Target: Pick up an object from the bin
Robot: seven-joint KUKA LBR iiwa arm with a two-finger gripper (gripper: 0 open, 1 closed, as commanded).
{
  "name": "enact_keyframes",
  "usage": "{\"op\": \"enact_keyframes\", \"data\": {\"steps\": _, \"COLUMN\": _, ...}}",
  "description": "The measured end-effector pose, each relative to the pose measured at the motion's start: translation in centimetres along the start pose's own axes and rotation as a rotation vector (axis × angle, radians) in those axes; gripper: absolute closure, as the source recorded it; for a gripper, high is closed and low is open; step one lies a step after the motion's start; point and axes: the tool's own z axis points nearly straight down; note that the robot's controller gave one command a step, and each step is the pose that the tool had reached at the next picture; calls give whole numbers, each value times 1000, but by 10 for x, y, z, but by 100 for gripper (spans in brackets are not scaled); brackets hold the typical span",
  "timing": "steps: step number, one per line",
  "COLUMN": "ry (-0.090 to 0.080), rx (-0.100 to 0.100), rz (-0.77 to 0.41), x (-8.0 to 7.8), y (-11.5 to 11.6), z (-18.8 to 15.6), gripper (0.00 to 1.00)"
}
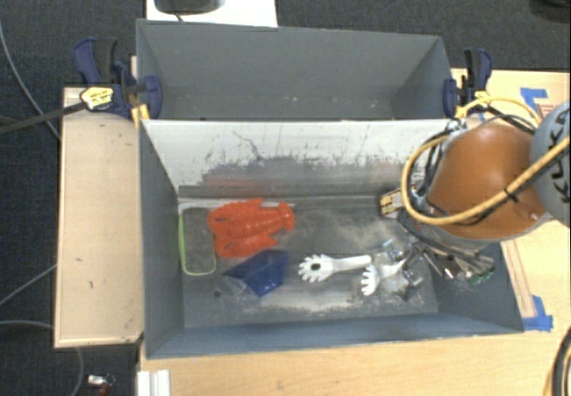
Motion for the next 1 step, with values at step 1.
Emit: {"op": "enact_keyframes", "data": {"steps": 1, "ry": -3, "rx": 2, "rz": 0, "x": -1, "y": 0, "z": -11, "gripper": 100}}
